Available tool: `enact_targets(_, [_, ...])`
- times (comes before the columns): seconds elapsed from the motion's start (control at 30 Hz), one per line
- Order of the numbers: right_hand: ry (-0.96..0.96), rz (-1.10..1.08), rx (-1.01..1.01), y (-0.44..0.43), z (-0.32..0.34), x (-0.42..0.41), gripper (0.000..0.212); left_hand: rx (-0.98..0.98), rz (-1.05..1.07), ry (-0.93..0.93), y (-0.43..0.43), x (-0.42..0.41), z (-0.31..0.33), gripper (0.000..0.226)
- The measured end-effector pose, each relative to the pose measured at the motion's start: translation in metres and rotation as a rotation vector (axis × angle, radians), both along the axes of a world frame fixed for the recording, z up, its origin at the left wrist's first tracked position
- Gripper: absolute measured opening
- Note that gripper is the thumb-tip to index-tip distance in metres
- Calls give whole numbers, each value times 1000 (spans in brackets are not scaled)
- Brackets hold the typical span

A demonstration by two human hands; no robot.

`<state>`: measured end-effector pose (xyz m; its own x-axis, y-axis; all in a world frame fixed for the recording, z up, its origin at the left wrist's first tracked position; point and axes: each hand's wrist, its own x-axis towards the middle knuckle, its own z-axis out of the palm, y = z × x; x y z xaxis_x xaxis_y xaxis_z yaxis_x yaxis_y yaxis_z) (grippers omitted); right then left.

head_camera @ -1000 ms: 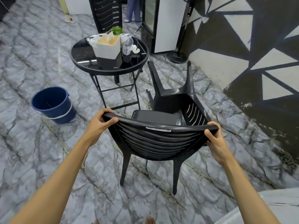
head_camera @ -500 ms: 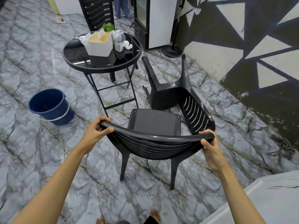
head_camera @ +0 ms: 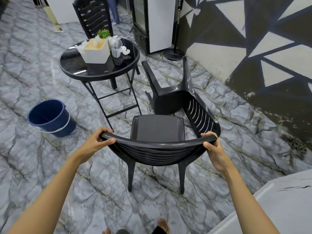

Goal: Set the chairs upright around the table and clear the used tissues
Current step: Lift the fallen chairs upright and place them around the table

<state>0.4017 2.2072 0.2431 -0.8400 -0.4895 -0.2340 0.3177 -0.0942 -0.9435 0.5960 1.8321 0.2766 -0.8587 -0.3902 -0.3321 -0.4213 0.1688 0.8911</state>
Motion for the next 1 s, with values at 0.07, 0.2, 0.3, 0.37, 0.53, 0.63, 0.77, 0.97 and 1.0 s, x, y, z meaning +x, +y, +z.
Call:
enact_targets(0.07, [0, 38, 16, 4, 0, -3, 84, -19, -64, -79, 0, -2, 8, 87])
enact_targets(0.2, [-40, 111, 83, 11, 4, -7, 78, -40, -157, -146, 4, -11, 33, 87])
enact_targets(0.3, [-44, 185, 225, 14, 21, -19, 86, -109, -149, -145, 13, -39, 47, 50])
enact_targets(0.37, [13, 206, 362, 14, 37, -32, 89, -295, -186, -137, 26, -76, 49, 37])
enact_targets(0.53, [146, 9, 703, 16, 62, -65, 70, -485, -488, -42, 105, -186, 51, 35])
enact_targets(0.63, [257, -34, 1004, 33, 63, -80, 65, -552, -676, 24, 166, -238, 57, 38])
enact_targets(0.77, [279, -14, 1304, 66, 62, -95, 63, -635, -886, 2, 233, -289, 58, 43])
enact_targets(0.97, [279, -16, 1417, 113, 61, -144, 60, -747, -1071, -68, 303, -360, 41, 49])
enact_targets(1.0, [283, -7, 1421, 122, 59, -157, 59, -743, -1080, -78, 312, -373, 37, 49])
